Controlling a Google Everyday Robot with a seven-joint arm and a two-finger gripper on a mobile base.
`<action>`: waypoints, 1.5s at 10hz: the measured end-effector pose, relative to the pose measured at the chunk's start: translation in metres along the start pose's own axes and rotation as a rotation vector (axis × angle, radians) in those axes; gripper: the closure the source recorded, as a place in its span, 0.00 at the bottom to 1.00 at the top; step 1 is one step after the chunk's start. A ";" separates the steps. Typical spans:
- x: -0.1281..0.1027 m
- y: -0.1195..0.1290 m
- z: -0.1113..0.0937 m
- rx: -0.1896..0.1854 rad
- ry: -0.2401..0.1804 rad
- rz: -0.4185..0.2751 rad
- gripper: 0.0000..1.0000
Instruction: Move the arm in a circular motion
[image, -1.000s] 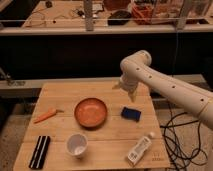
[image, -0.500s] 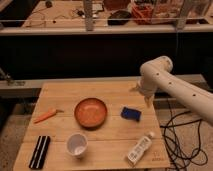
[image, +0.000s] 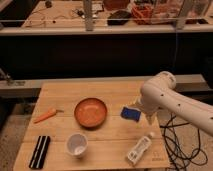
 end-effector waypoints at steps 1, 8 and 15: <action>-0.017 -0.011 0.000 -0.001 -0.008 -0.033 0.20; -0.092 -0.120 0.009 0.024 -0.062 -0.312 0.20; 0.017 -0.144 0.034 0.027 -0.036 -0.209 0.20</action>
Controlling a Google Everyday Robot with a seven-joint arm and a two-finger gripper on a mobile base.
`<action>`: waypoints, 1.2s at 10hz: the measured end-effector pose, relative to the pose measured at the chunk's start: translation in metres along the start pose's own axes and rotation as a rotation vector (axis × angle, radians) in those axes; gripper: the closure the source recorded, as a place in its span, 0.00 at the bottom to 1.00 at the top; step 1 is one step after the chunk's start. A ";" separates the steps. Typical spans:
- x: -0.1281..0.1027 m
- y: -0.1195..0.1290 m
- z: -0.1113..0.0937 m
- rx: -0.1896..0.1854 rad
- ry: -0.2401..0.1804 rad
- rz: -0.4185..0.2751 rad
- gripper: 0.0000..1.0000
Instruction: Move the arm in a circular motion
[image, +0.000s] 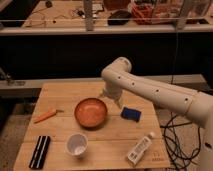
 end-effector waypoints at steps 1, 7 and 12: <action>0.016 0.018 -0.001 -0.001 0.010 0.043 0.20; 0.040 0.119 -0.016 -0.040 0.048 0.235 0.20; -0.054 0.138 -0.029 -0.042 0.009 0.211 0.20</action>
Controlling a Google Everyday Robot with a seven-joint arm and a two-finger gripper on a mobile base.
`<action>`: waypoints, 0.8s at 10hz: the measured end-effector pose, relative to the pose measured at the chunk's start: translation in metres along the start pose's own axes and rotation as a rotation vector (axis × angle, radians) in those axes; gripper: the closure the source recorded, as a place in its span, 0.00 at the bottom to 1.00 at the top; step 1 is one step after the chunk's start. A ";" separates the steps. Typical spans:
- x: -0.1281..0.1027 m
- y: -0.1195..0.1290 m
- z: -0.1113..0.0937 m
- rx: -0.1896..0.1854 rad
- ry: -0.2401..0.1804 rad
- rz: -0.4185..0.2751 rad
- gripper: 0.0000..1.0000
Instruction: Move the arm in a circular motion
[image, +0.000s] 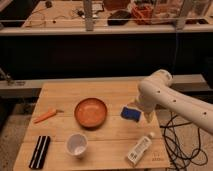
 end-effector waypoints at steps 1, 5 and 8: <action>-0.017 -0.007 -0.002 -0.003 -0.004 -0.028 0.20; -0.082 -0.064 -0.003 0.011 -0.040 -0.204 0.20; -0.090 -0.112 0.002 0.027 -0.034 -0.301 0.20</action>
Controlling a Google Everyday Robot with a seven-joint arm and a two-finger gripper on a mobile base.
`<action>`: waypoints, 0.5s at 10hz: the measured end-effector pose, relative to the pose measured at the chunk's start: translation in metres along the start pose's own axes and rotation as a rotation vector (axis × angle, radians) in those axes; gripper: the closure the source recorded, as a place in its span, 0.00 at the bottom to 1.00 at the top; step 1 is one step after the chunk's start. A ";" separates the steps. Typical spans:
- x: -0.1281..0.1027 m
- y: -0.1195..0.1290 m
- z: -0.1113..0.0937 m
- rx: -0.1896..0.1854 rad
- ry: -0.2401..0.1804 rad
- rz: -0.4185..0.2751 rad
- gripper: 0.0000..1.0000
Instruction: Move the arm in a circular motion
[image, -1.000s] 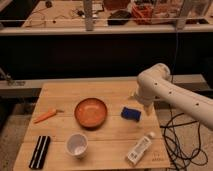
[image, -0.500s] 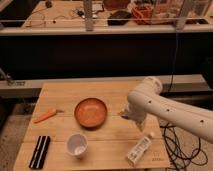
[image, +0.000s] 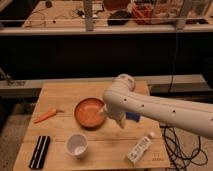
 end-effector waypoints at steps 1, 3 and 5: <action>0.016 -0.013 0.002 0.000 0.011 -0.016 0.20; 0.050 -0.022 0.005 0.000 0.024 -0.029 0.20; 0.088 -0.014 0.008 -0.001 0.036 -0.017 0.20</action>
